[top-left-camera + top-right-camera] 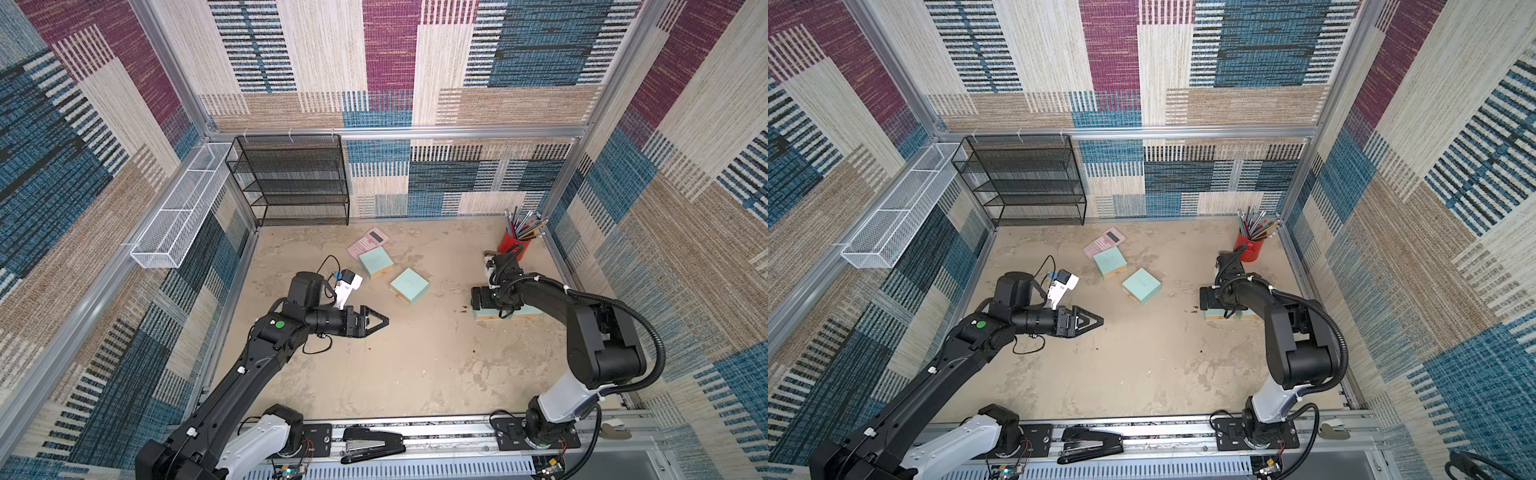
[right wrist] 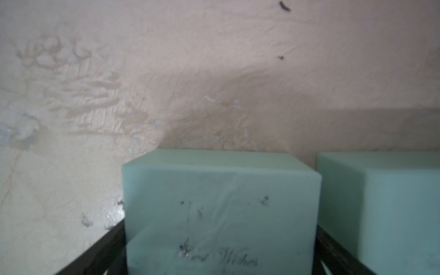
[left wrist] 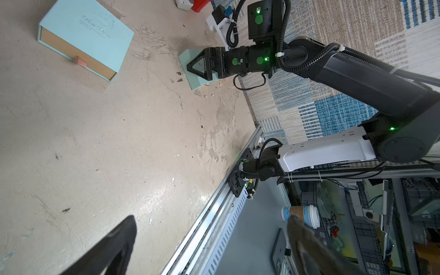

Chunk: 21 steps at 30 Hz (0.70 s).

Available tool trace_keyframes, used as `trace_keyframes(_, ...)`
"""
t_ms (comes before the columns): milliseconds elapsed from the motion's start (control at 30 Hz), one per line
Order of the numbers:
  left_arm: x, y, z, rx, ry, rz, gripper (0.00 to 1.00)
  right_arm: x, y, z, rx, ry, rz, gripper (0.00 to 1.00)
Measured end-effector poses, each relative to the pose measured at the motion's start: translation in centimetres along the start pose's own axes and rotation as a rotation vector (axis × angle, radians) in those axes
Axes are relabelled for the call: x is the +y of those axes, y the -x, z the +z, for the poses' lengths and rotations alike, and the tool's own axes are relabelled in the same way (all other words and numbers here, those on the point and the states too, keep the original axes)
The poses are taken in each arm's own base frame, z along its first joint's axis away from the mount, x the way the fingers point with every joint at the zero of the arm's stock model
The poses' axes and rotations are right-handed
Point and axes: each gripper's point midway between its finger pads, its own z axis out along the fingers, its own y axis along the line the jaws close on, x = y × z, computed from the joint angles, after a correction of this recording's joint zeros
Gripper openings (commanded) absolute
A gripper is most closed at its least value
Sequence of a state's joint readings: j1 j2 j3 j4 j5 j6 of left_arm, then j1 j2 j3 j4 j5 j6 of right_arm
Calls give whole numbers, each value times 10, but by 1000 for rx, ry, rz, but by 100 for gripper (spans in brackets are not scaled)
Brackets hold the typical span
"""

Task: Take out the earrings from the drawer-style jewelry box
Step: Place the jewelry box at the center of the board.

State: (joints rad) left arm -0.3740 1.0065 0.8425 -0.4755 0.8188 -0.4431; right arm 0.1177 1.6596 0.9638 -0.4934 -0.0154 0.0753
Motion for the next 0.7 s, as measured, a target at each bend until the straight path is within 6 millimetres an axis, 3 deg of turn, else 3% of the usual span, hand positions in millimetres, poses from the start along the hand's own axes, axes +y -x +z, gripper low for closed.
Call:
trace_keyframes(300, 1, 0, 0, 1, 1, -2, 98, 0, 2, -5, -14, 1, 3, 99)
trace_keyframes(700, 2, 0, 0, -1, 3, -4, 99, -1, 18, -33, -113, -6, 15, 99)
